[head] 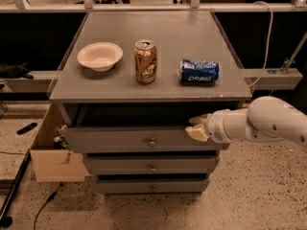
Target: Open top drawer
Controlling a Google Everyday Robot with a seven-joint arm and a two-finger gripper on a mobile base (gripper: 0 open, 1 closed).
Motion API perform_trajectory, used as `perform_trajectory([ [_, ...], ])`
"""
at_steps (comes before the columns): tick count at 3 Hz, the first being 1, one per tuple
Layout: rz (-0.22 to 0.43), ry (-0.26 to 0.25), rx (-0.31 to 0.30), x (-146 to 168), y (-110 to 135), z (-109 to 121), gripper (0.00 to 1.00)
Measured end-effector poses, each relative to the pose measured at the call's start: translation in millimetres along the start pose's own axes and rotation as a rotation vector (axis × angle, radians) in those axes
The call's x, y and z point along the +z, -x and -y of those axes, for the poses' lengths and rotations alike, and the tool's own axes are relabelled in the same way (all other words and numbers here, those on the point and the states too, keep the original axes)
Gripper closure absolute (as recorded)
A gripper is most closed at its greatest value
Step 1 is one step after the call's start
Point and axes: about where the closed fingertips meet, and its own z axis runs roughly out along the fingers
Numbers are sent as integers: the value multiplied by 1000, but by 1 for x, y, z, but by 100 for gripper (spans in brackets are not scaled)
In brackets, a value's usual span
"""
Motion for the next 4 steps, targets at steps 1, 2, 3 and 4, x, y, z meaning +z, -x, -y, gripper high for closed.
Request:
perform_trajectory([
  [1, 0, 0, 0, 0, 0, 0, 53],
  [2, 0, 0, 0, 0, 0, 0, 30],
  [3, 0, 0, 0, 0, 0, 0, 6],
  [4, 0, 0, 0, 0, 0, 0, 0],
])
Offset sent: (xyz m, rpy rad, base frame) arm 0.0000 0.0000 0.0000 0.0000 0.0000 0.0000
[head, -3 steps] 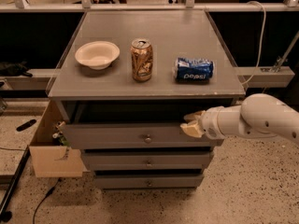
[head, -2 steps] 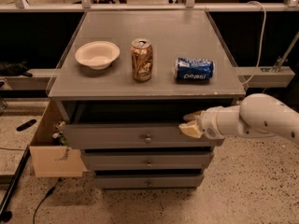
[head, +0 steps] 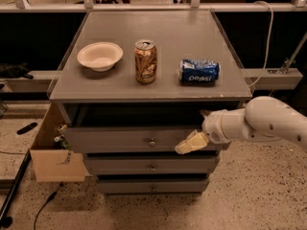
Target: Open top drawer
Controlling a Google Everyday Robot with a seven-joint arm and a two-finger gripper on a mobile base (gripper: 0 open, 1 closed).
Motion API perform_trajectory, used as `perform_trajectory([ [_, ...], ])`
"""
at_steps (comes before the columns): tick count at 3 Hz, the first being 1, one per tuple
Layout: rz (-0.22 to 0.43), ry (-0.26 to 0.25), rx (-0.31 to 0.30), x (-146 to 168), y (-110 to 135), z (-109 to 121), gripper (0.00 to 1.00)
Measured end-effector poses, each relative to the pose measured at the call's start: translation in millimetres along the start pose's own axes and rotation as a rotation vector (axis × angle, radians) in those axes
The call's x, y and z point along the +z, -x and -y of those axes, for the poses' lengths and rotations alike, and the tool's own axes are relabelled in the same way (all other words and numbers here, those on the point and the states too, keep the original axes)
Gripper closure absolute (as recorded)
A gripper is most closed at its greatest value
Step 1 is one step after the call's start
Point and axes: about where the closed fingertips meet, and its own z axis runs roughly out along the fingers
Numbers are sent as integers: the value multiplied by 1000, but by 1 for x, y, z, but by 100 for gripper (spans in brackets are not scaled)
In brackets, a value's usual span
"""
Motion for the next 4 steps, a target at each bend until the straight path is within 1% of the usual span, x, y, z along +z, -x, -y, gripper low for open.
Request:
perform_trajectory([
  [1, -26, -14, -6, 9, -8, 0, 0],
  [2, -40, -28, -22, 21, -17, 4, 4],
  [3, -40, -28, -22, 21, -17, 4, 23],
  [4, -40, -28, -22, 21, -17, 4, 44],
])
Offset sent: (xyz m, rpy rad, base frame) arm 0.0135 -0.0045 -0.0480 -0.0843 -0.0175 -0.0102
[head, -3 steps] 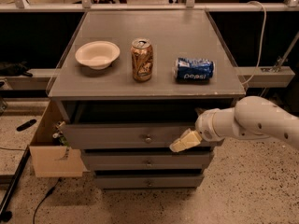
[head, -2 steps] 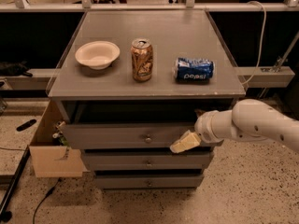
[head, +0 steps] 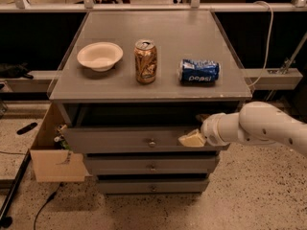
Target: Open top drawer
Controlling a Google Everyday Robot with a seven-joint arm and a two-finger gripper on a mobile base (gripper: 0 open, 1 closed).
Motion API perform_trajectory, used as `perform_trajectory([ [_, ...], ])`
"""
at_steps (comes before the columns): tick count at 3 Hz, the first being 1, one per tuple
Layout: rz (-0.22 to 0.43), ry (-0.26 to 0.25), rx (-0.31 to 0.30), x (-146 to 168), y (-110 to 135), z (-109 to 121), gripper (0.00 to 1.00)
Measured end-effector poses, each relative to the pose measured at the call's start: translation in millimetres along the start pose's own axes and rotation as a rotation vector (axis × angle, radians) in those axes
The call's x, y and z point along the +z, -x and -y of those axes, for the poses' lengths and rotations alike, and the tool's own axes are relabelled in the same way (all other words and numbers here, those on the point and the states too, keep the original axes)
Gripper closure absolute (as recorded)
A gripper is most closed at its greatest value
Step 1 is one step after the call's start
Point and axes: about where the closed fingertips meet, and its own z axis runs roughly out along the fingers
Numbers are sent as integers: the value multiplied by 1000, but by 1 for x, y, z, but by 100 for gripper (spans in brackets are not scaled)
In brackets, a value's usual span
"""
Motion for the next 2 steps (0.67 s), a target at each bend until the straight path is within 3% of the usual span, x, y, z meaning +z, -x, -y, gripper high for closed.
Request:
perform_trajectory([
  [2, 0, 0, 0, -2, 3, 1, 91],
])
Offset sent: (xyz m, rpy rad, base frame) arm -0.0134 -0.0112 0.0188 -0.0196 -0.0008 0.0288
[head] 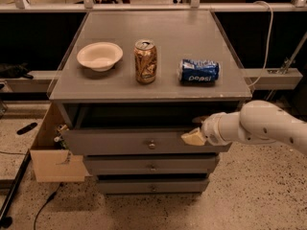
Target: Open top drawer
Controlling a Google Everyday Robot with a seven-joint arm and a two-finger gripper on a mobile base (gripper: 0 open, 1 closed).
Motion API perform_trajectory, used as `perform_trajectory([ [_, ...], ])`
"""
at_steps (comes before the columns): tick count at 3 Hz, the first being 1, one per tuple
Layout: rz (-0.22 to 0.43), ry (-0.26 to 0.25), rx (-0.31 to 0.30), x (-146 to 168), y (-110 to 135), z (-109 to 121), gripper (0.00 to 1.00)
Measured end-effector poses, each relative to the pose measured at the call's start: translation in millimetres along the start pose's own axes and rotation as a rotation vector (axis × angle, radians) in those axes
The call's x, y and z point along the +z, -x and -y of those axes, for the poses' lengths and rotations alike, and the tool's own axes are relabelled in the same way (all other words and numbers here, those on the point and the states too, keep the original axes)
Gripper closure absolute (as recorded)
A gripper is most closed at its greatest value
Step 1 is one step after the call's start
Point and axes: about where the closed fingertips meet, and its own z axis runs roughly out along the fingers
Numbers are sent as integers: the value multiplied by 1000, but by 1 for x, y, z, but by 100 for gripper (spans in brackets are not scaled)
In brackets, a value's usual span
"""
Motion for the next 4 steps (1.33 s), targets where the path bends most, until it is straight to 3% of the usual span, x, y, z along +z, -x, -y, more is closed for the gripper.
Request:
perform_trajectory([
  [1, -4, 19, 35, -20, -7, -9, 100],
  [4, 2, 31, 25, -26, -9, -24, 100],
])
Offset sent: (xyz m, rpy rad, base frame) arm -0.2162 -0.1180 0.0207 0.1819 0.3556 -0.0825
